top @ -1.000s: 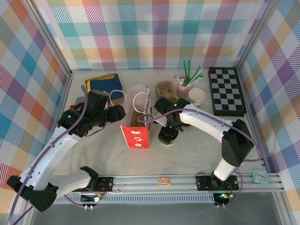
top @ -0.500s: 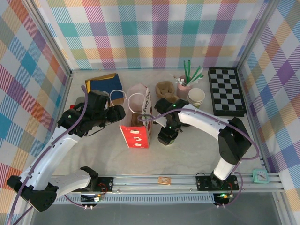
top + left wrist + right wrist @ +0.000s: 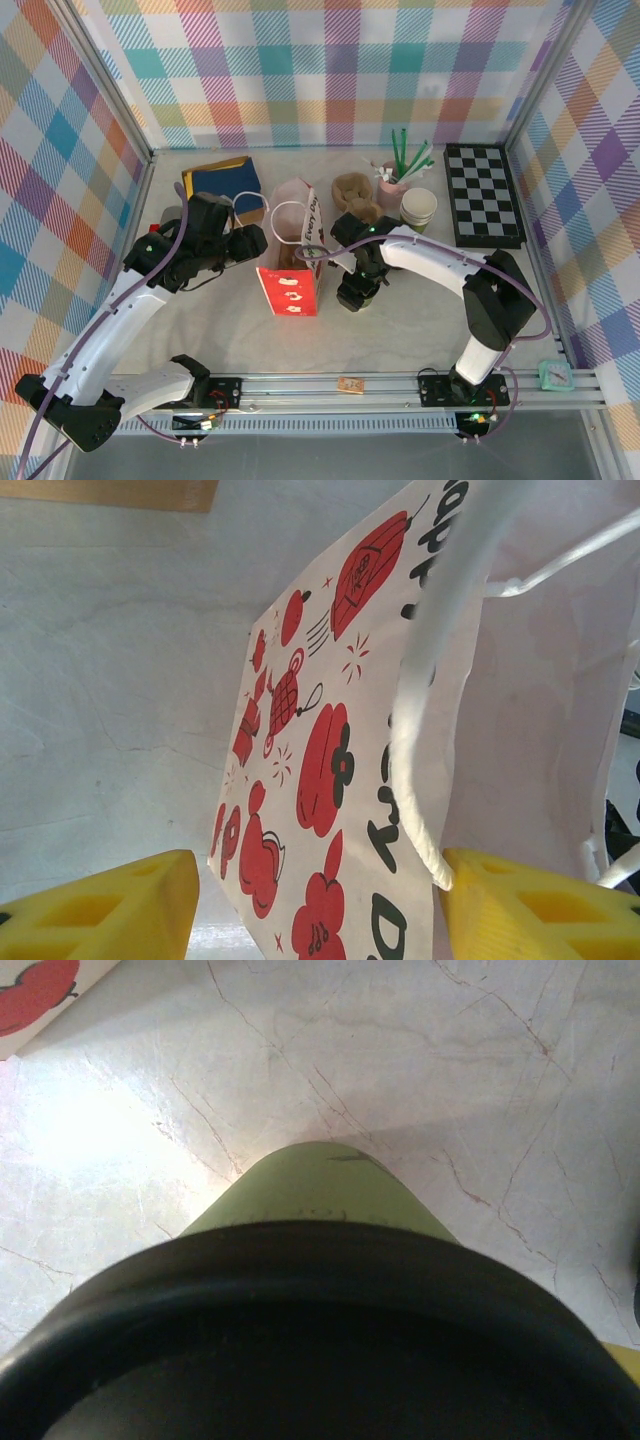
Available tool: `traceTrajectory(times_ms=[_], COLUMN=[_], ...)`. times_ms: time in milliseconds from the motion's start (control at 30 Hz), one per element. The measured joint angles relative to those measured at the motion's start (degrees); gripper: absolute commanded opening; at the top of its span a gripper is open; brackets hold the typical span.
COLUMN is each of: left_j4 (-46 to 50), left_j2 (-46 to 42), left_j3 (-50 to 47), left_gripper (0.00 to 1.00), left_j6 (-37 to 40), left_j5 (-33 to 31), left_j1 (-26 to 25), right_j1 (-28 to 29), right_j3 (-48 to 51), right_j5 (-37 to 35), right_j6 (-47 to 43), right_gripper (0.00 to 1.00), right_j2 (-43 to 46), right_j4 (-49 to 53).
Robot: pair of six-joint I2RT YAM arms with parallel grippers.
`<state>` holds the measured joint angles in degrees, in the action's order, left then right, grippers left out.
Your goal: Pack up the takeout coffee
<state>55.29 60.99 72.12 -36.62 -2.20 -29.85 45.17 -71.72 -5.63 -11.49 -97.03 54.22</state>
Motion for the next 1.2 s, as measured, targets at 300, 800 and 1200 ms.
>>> traceTrajectory(times_ms=[300,800,1200], left_j4=[-0.02,-0.20,-0.13], left_j2=[0.00,0.00,0.00], left_j3=[-0.11,-0.37,-0.37], left_gripper=[0.64,0.63,0.60], left_j6=[0.00,0.00,0.02], left_j5=[-0.02,-0.02,-0.07], left_j1=[-0.02,0.00,-0.02], right_j1=[0.00,0.00,0.00], right_j3=[1.25,2.47,2.58], right_j5=[-0.90,-2.86,-2.93], right_j6=[1.77,3.50,3.82], right_gripper=[0.96,0.86,0.72], right_j2=[-0.31,-0.33,-0.33], right_j4=[-1.51,-3.17,-3.37])
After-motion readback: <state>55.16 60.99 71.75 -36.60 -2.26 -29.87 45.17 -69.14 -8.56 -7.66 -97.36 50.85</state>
